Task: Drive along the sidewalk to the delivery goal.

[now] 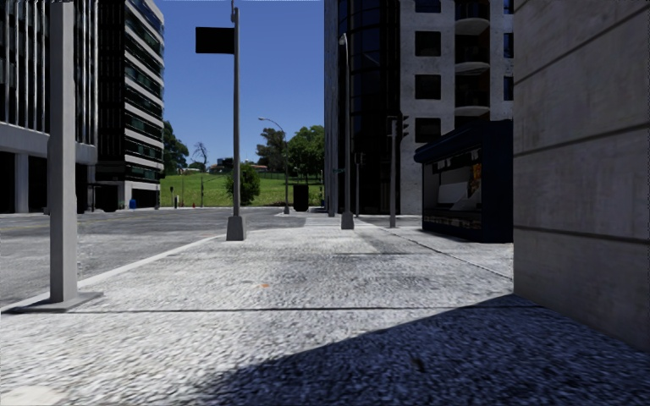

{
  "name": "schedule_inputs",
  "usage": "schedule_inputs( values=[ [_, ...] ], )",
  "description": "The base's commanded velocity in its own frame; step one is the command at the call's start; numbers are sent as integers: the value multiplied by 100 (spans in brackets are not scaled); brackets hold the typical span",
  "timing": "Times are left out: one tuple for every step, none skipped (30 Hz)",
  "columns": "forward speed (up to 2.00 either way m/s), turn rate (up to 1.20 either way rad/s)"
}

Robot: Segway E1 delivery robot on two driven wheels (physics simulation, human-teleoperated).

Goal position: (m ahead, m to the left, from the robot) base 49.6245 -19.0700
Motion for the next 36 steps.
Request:
schedule_inputs(
  values=[
    [200, 0],
    [200, 0],
    [200, 0],
    [200, 0],
    [200, 0],
    [200, 0],
    [200, 0],
    [200, 0],
    [200, 0],
    [200, 0],
    [200, 0],
    [200, 0],
    [200, 0],
    [200, 0],
    [200, 0],
    [200, 0],
    [200, 0],
    [200, 0],
    [200, 0],
    [200, 0],
    [200, 0],
    [200, 0],
    [200, 0],
    [200, 0],
    [200, 0],
    [200, 0],
    [200, 0],
    [200, 0],
    [200, 0],
    [200, 0],
    [200, 0],
    [200, 0],
    [200, 0],
    [200, 0],
    [200, 0],
    [200, 0]
  ],
)
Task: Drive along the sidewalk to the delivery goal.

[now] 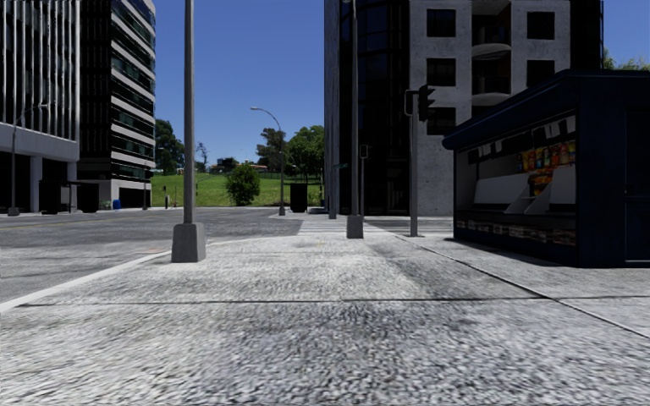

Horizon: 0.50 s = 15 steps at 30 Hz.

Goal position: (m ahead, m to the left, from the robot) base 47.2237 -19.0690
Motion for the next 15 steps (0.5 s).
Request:
schedule_inputs(
  values=[
    [200, 0],
    [200, 0],
    [200, 0],
    [200, 0],
    [200, 0],
    [200, 0],
    [200, 0],
    [200, 0],
    [200, 0],
    [200, 0],
    [200, 0],
    [200, 0],
    [200, 0],
    [200, 0],
    [200, 0]
  ],
)
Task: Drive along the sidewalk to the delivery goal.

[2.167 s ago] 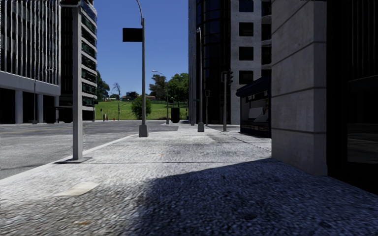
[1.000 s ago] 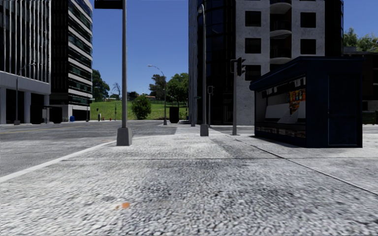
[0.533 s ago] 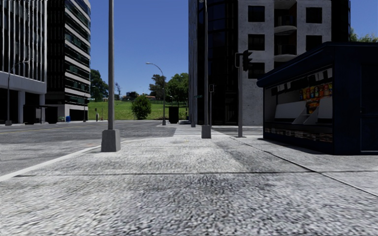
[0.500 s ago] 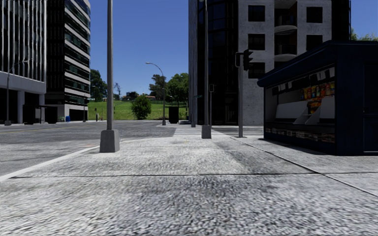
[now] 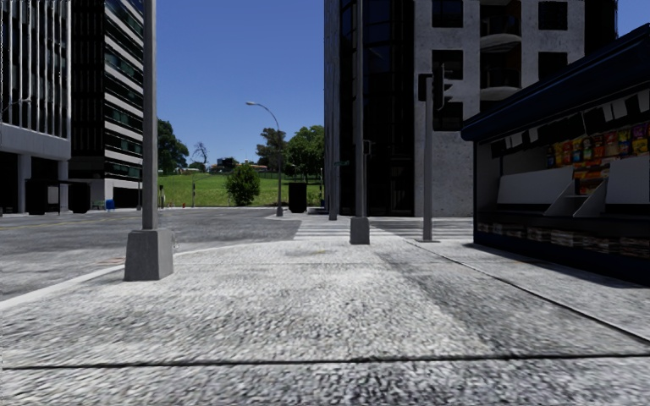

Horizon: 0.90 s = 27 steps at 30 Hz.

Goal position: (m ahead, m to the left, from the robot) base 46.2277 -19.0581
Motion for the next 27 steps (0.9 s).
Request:
schedule_inputs(
  values=[
    [200, 0],
    [200, 0],
    [200, 0],
    [200, 0],
    [200, 0],
    [200, 0],
    [200, 0],
    [200, 0],
    [200, 0],
    [200, 0],
    [200, 0],
    [200, 0],
    [200, 0],
    [200, 0],
    [200, 0],
    [196, 0],
    [195, 0],
    [195, 0],
    [195, 0],
    [195, 0],
    [195, 0],
    [195, 0],
    [195, 0],
    [195, 0],
    [195, 0],
    [195, 0],
    [195, 0]
  ],
)
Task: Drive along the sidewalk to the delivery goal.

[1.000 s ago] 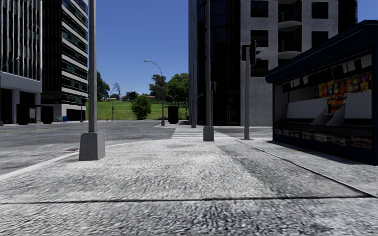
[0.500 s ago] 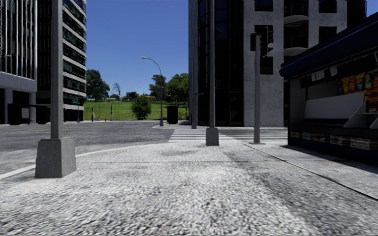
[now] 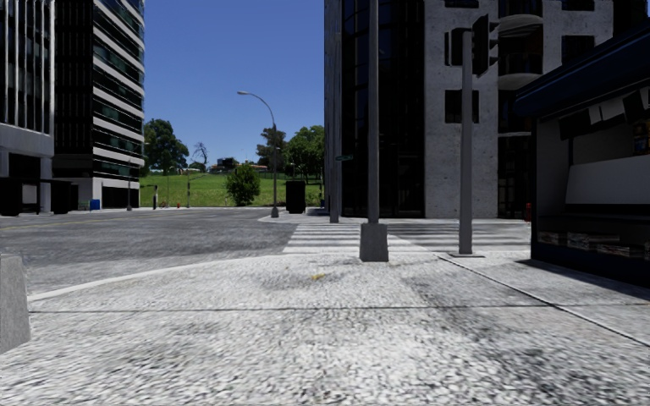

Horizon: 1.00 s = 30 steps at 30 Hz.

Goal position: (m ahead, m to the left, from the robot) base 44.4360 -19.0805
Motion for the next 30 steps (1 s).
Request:
schedule_inputs(
  values=[
    [195, 0],
    [195, 0],
    [195, 0],
    [195, 0],
    [195, 0],
    [195, 0],
    [195, 0],
    [195, 0],
    [195, 0],
    [195, 0],
    [195, 0],
    [195, 0],
    [195, 0],
    [195, 0],
    [195, 0],
    [195, 0],
    [195, 0],
    [195, 0],
    [195, 0],
    [195, 0],
    [195, 0],
    [195, 0],
    [195, 0],
    [195, 0],
    [195, 0],
    [195, 0],
    [195, 0],
    [195, 0],
    [195, 0],
    [195, 0]
  ],
)
